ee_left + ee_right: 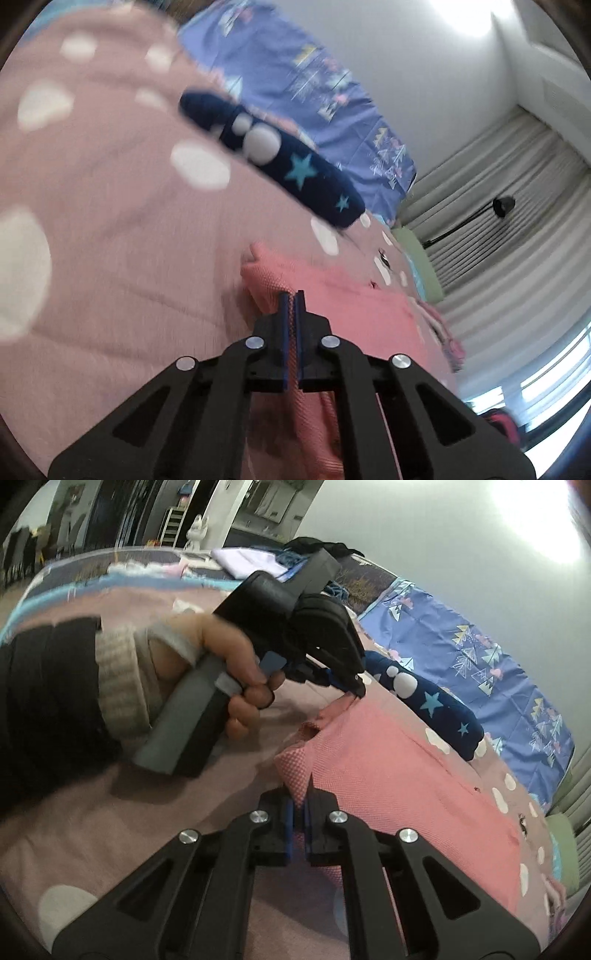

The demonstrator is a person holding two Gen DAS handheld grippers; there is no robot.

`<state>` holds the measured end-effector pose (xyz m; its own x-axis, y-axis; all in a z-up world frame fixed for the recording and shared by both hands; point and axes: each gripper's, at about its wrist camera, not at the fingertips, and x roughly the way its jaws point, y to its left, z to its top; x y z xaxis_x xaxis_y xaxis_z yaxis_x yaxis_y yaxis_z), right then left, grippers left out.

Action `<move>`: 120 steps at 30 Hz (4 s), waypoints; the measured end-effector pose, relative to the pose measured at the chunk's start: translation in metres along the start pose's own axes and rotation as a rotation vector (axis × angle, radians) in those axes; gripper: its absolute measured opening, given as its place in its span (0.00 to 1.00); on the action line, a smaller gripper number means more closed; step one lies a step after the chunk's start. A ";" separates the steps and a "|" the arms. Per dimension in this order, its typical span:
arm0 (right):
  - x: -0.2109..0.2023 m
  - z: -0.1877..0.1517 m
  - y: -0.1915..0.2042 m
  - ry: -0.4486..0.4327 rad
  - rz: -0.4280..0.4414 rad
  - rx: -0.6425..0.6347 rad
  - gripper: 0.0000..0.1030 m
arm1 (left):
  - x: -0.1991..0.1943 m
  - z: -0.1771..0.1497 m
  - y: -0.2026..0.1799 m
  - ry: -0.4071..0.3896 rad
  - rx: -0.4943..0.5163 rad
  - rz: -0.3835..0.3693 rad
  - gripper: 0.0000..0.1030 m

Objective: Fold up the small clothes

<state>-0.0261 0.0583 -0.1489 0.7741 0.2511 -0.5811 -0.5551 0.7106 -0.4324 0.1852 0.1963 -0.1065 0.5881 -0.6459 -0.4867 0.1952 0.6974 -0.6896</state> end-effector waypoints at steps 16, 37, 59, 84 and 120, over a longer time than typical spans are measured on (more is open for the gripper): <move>0.027 -0.019 0.016 0.106 0.044 -0.041 0.05 | 0.002 -0.020 0.003 0.094 0.027 0.014 0.56; 0.004 -0.034 0.008 0.114 -0.003 -0.047 0.27 | 0.034 -0.014 0.013 0.076 -0.041 0.010 0.14; 0.051 -0.009 0.024 0.143 -0.095 -0.096 0.28 | 0.038 -0.016 0.006 0.091 0.002 0.038 0.18; 0.033 0.003 -0.013 0.085 -0.026 0.068 0.04 | 0.033 -0.012 -0.003 0.051 0.004 0.021 0.10; -0.084 -0.129 -0.229 -0.048 0.007 0.781 0.04 | 0.155 -0.045 -0.253 0.140 0.378 0.179 0.09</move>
<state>-0.0030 -0.2098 -0.0899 0.7933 0.2731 -0.5441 -0.1991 0.9610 0.1920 0.1917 -0.0943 -0.0312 0.5321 -0.5223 -0.6663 0.3889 0.8499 -0.3556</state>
